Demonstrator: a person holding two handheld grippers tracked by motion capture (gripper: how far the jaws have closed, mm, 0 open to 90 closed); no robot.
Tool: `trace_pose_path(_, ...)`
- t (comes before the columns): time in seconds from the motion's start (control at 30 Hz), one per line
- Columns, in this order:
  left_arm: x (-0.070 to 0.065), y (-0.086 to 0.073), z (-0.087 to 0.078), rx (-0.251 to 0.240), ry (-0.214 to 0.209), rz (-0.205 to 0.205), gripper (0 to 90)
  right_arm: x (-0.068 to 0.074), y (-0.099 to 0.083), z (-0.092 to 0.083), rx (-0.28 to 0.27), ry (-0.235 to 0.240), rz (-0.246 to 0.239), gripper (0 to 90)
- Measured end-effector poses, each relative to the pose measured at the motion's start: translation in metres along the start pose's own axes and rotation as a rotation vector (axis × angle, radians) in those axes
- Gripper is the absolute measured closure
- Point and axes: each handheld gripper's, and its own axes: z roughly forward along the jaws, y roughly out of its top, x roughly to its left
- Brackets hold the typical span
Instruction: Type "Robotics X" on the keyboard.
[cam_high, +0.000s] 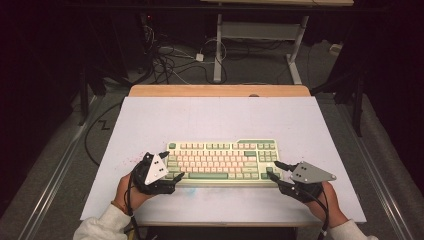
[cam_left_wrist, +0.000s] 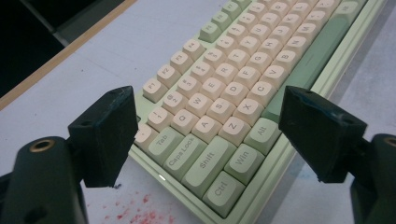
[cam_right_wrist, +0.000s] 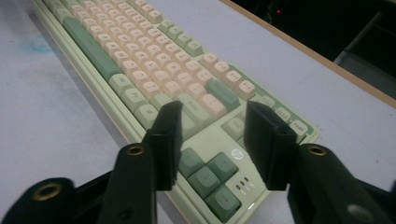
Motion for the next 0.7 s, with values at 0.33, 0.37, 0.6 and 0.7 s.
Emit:
trace_pose_path(0.33, -0.001, -0.004, -0.003, 0.012, -0.003, -0.001, 19.2, -0.003, 0.006, 0.007, 0.047, 0.049, 0.007, 90.0)
trace_pose_path(0.37, -0.001, -0.004, -0.003, 0.012, -0.005, -0.004, 19.2, -0.003, 0.007, 0.009, 0.051, 0.049, 0.005, 90.0)
trace_pose_path(0.6, -0.001, -0.005, -0.001, 0.019, -0.006, -0.002, 19.2, -0.002, 0.018, 0.024, 0.082, 0.066, -0.001, 90.0)
trace_pose_path(0.7, -0.002, -0.005, -0.001, 0.023, -0.006, -0.001, 19.2, -0.001, 0.021, 0.03, 0.096, 0.076, -0.007, 90.0)
